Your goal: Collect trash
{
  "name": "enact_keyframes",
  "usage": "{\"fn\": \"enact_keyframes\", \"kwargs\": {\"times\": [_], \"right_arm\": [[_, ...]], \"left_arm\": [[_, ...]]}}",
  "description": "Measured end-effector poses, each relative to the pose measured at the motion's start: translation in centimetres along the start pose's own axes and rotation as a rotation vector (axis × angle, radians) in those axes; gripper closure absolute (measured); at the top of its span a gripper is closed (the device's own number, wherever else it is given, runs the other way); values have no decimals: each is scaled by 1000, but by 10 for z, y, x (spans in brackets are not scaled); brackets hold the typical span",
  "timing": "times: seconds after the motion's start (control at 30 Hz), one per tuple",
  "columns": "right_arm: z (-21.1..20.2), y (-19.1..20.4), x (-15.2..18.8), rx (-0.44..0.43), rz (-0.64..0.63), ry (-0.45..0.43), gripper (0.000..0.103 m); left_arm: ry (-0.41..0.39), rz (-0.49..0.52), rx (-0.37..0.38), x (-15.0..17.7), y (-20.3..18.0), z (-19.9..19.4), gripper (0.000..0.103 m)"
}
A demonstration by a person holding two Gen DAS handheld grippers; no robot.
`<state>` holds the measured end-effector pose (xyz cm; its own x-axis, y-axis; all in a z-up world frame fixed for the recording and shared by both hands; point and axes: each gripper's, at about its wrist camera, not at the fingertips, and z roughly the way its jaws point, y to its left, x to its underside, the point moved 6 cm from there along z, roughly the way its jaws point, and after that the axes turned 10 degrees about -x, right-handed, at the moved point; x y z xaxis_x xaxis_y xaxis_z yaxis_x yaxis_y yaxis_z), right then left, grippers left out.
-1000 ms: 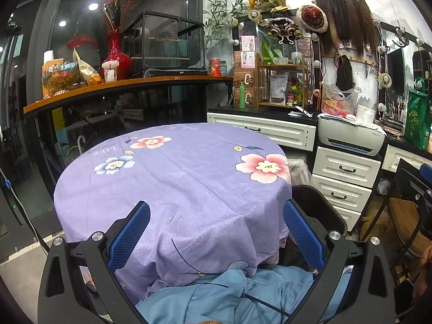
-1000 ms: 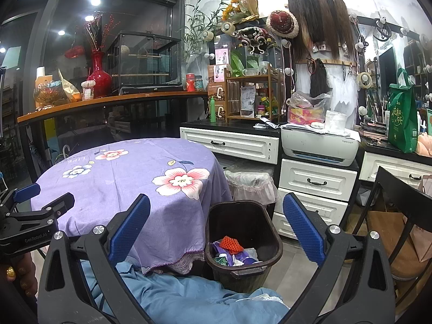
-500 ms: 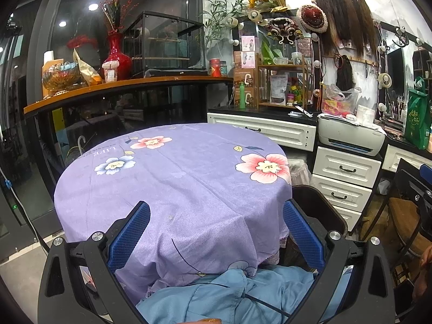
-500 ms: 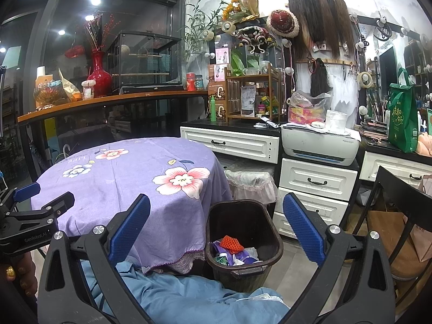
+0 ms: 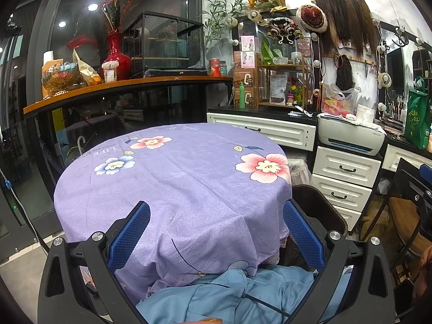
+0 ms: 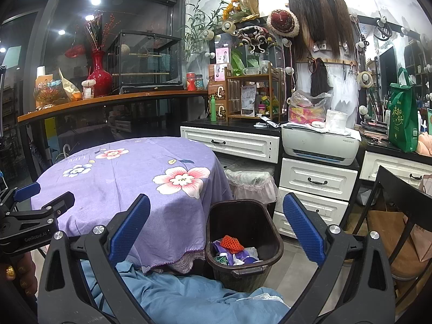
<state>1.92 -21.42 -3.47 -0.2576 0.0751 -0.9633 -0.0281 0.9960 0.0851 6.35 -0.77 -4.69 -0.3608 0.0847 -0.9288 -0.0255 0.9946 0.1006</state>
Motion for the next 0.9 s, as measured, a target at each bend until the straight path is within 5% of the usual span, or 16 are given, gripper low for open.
{"fn": "enact_keyframes", "kwargs": {"times": [0.9], "right_arm": [[-1, 4, 11, -4, 6, 5, 6]], "left_arm": [[8, 1, 3, -2, 1, 1, 5]]}}
